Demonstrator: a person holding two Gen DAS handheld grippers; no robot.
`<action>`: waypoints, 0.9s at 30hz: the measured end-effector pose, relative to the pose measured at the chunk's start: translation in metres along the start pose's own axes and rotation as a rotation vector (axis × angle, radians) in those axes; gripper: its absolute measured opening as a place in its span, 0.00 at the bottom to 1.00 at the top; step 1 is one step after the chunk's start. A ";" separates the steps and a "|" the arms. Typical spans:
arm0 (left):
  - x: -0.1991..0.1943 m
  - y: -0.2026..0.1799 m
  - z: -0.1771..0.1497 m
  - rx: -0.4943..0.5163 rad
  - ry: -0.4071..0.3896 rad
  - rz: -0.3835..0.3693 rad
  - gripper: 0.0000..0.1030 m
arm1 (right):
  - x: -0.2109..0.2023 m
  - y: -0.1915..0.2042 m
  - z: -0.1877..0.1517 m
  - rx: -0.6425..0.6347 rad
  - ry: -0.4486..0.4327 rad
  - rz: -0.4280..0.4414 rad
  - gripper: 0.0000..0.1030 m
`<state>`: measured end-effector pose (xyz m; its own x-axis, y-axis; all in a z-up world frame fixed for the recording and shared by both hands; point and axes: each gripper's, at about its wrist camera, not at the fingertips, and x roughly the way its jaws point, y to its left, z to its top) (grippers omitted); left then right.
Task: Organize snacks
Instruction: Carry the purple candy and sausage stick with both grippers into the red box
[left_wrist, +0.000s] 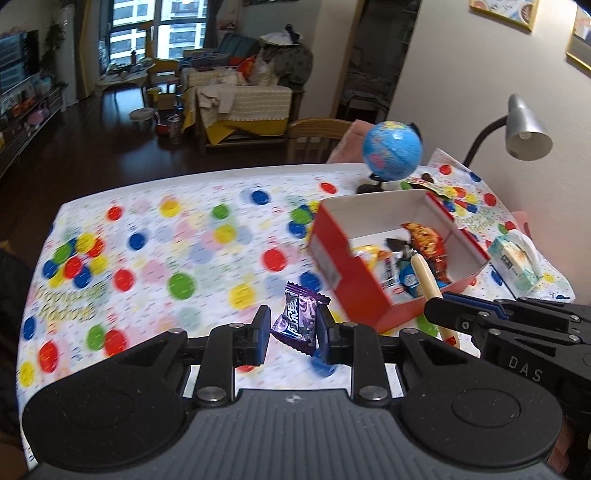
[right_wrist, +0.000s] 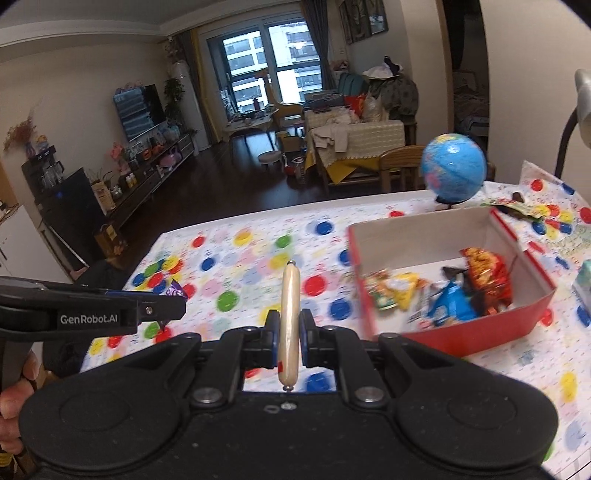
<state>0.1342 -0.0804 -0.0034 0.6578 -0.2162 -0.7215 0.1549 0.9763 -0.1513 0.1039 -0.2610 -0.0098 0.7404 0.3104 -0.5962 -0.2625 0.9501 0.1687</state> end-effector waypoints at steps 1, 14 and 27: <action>0.005 -0.009 0.004 0.004 0.001 -0.003 0.25 | 0.001 -0.010 0.003 0.005 0.001 -0.003 0.08; 0.082 -0.096 0.054 0.051 0.050 -0.009 0.25 | 0.028 -0.127 0.036 0.046 0.015 -0.074 0.08; 0.169 -0.141 0.076 0.106 0.141 0.024 0.25 | 0.079 -0.201 0.045 0.072 0.095 -0.125 0.08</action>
<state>0.2793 -0.2558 -0.0524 0.5534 -0.1817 -0.8128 0.2220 0.9728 -0.0663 0.2431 -0.4258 -0.0555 0.7015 0.1887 -0.6872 -0.1245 0.9819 0.1425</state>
